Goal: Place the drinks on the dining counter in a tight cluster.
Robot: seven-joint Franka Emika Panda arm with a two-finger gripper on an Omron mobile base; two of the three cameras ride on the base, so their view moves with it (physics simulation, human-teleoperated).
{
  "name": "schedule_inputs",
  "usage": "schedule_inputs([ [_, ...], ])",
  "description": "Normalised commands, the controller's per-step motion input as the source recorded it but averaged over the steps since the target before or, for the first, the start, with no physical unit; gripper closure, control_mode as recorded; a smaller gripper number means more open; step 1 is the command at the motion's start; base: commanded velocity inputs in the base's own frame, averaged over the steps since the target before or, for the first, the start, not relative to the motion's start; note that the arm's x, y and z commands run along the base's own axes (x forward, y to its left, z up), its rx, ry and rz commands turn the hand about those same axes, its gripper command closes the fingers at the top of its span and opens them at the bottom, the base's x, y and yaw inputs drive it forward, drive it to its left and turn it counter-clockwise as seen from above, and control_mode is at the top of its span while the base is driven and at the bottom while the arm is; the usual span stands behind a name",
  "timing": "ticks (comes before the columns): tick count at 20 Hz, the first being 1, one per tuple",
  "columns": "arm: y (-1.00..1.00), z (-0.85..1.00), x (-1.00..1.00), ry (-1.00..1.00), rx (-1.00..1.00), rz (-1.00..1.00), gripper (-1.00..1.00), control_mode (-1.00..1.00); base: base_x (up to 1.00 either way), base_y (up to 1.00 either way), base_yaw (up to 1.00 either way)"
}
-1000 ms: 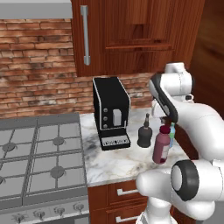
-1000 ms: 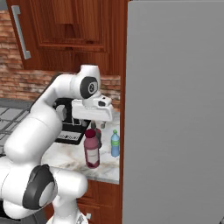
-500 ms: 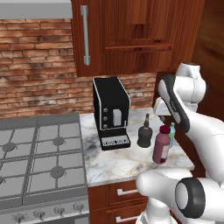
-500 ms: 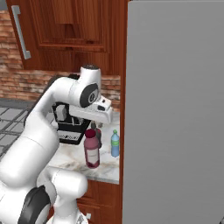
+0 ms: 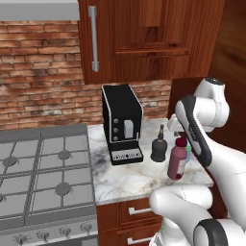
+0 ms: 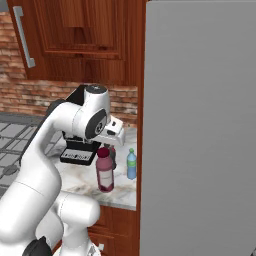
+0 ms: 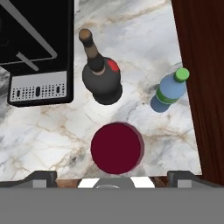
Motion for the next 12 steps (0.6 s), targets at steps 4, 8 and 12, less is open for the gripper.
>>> schedule_inputs([
  [4, 0.02, 0.0, 0.0, 0.0, -0.02, 0.0, -1.0, -1.0, 0.0, 0.0, 0.0],
  [8, 0.02, -0.15, 0.0, 0.0, -0.01, 0.0, -1.0, -1.0, 0.0, 0.0, 0.0],
  [12, 0.0, -0.26, 0.08, 0.0, -0.02, 0.0, -1.0, -1.0, 0.0, 0.0, 0.0],
])
